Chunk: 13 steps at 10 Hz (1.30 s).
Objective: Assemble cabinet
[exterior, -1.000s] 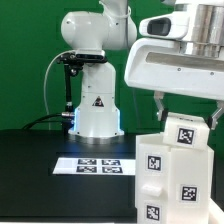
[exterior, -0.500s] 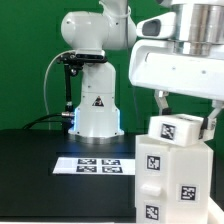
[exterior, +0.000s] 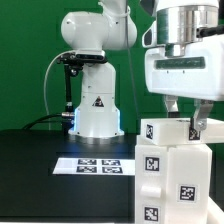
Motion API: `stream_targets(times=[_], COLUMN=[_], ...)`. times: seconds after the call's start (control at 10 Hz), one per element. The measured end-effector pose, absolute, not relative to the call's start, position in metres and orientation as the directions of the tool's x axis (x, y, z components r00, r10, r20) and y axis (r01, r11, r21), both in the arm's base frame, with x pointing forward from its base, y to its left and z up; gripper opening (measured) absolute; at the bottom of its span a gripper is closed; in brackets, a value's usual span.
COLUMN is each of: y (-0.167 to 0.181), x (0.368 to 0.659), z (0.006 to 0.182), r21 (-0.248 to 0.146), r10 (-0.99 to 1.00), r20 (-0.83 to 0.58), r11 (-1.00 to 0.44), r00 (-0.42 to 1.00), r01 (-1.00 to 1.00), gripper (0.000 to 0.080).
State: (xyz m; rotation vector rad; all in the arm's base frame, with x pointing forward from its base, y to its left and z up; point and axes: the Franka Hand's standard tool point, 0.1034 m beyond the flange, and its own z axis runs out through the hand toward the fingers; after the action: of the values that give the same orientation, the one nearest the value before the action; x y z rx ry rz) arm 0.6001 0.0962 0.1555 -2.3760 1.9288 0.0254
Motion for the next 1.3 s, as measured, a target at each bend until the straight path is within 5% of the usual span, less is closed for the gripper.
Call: stream_targets(times=[0.6, 1.0, 1.3], y=[0.102, 0.105, 0.111], x=[0.6, 0.6, 0.605], z=[0.157, 0.156, 0.181], r21=[0.016, 0.016, -0.016], r10=[-0.935, -0.937, -0.948], r20=[-0.118, -0.121, -0.151], r11=[0.334, 0.328, 0.286], r00=[-0.334, -0.328, -0.281], r01=[-0.942, -0.944, -0.958], gripper=[0.0555, 0.0637, 0.0648])
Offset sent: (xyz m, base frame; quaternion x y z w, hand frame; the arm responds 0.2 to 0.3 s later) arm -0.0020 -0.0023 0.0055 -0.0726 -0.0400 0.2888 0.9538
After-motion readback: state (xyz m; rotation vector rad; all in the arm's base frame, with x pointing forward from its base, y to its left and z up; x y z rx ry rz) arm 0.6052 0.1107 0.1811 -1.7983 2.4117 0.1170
